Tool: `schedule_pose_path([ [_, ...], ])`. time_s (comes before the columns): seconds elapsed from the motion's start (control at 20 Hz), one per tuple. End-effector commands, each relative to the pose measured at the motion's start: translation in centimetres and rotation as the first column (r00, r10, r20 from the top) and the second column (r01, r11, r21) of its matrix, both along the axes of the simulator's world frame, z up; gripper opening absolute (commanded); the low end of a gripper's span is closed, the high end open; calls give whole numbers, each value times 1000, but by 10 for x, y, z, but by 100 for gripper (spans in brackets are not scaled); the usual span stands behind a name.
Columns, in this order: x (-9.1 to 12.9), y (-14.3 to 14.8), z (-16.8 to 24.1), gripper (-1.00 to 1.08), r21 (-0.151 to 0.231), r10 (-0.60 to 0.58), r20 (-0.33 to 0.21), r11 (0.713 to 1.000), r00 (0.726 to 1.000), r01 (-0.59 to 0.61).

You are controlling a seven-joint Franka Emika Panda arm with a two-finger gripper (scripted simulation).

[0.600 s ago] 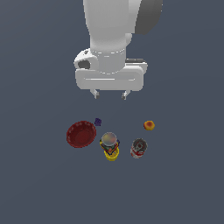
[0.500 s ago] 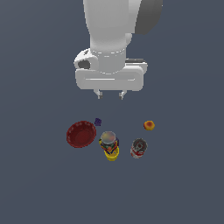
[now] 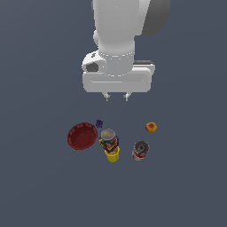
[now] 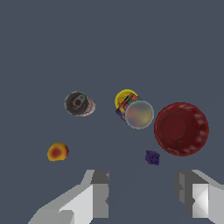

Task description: Pick up a designated object from a clutter of objects.

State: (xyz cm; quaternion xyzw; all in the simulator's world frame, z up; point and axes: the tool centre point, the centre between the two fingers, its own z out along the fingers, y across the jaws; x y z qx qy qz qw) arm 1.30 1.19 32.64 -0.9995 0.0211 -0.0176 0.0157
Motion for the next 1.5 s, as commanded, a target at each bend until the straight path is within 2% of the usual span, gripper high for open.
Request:
schedule_pose_path([
  [0.0,0,-1,-1,28,-2,-4,0,1000,1000,4],
  [0.4,7,-9,-15,28,-36,-58,-4,998,998,58],
  [0.75,17,-25,-40,28,-98,-151,-2,984,989,150],
  [1.05,27,-42,-71,28,-170,-252,18,953,967,252],
  [1.45,39,-64,-113,28,-258,-368,71,891,927,373],
])
